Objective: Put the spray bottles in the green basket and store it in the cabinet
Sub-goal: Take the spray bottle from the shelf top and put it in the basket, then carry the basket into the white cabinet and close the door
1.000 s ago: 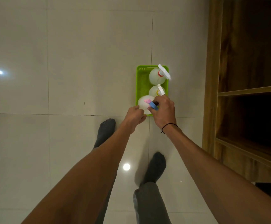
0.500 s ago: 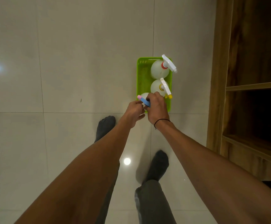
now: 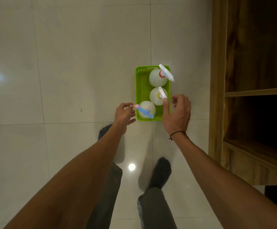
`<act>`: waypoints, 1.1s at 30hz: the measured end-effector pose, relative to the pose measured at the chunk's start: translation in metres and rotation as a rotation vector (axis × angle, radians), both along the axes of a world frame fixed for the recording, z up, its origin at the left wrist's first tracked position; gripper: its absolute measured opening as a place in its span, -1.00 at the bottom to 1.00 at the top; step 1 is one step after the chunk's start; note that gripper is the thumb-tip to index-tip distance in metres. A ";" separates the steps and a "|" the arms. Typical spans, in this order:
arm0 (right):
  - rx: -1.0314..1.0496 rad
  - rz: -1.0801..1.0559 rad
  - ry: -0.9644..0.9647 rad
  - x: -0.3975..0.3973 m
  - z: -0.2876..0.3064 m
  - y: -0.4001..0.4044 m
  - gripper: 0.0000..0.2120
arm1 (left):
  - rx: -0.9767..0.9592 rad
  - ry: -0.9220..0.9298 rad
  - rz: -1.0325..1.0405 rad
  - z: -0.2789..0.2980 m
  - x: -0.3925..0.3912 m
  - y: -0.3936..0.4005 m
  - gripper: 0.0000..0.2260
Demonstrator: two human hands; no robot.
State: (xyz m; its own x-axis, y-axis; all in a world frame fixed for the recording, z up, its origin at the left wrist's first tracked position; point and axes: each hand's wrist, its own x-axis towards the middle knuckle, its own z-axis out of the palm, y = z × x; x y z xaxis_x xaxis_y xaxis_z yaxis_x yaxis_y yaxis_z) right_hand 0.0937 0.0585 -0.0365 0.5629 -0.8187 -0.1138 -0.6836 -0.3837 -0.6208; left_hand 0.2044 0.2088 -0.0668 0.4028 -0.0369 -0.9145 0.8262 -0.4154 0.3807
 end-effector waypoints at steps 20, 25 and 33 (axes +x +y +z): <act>0.774 -0.059 0.341 0.009 -0.103 -0.050 -0.52 | -0.004 0.076 -0.284 -0.059 0.015 -0.041 -0.55; 0.722 -0.040 0.391 0.010 -0.121 -0.056 -0.70 | 0.007 0.059 -0.326 -0.073 0.018 -0.041 -0.62; 0.688 -0.014 0.408 0.009 -0.106 -0.060 -0.68 | 0.040 -0.030 -0.463 -0.065 0.018 -0.037 -0.60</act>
State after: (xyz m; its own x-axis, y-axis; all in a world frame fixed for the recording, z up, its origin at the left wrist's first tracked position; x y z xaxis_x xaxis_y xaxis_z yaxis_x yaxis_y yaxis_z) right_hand 0.1024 -0.0013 -0.1425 0.3583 -0.4961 -0.7909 -0.9098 0.0046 -0.4150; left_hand 0.2220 0.1719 -0.1315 0.3789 -0.1843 -0.9069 0.5390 -0.7526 0.3782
